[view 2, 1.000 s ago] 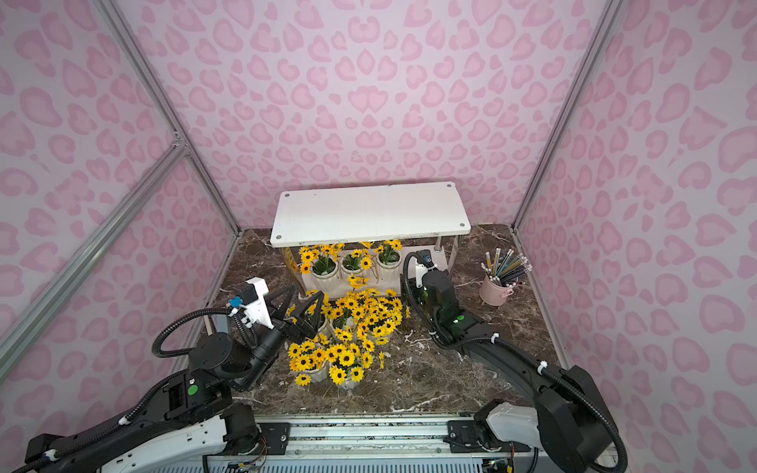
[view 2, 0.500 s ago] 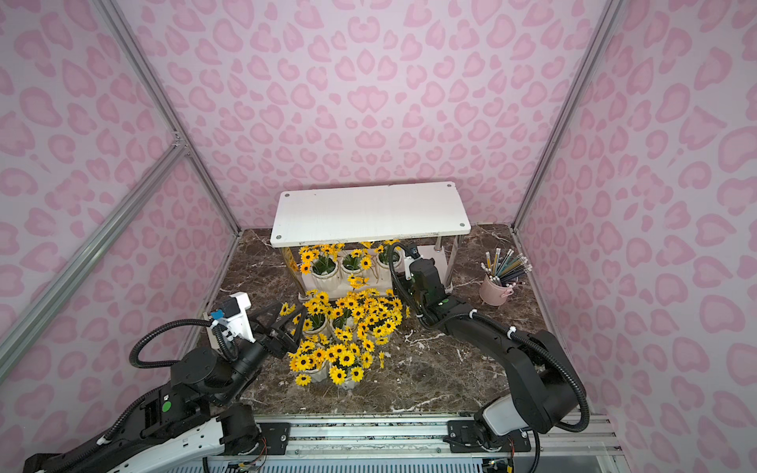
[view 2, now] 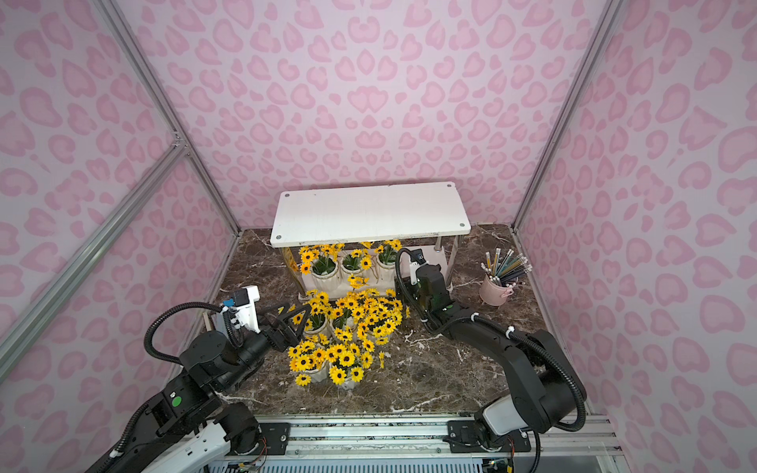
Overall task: Take the sunflower pots off the shelves
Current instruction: Pick up the sunflower pot from the shelf.
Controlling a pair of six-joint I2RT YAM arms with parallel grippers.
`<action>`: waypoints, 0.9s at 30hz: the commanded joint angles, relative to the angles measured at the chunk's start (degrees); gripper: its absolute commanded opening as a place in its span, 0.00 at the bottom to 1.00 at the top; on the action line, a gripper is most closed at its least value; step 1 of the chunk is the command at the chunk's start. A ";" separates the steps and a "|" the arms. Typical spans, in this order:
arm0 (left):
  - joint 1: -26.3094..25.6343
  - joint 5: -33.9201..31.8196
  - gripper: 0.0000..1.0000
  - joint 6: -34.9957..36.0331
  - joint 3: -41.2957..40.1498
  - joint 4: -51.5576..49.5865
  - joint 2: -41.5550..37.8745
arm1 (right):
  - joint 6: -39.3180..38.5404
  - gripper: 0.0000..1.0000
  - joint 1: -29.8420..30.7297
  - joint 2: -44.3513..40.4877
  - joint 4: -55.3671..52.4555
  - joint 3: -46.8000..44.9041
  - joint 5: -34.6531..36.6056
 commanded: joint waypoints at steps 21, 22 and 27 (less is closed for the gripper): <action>13.02 15.86 0.97 3.07 1.92 3.99 7.13 | -5.11 0.99 -0.73 13.00 15.87 7.26 -9.98; 13.02 15.76 0.97 3.18 1.95 3.80 7.05 | -5.18 0.99 -0.77 13.56 16.02 7.55 -9.55; 13.02 16.40 0.97 3.53 2.08 4.10 6.88 | -5.51 0.99 -0.72 15.16 17.30 8.44 -8.23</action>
